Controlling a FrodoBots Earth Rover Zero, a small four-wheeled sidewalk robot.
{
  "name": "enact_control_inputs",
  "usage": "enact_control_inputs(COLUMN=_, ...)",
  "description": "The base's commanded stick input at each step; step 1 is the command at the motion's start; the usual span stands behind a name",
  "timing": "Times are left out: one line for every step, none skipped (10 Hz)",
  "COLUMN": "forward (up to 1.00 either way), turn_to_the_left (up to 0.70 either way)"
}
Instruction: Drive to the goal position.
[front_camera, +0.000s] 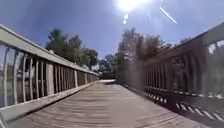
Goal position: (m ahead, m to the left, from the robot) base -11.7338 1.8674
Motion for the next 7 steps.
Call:
enact_control_inputs(forward=0.44, turn_to_the_left=0.02)
enact_control_inputs(forward=0.44, turn_to_the_left=0.02)
enact_control_inputs(forward=0.44, turn_to_the_left=0.02)
enact_control_inputs(forward=0.44, turn_to_the_left=0.02)
enact_control_inputs(forward=0.44, turn_to_the_left=0.02)
enact_control_inputs(forward=0.44, turn_to_the_left=0.02)
enact_control_inputs(forward=0.44, turn_to_the_left=0.02)
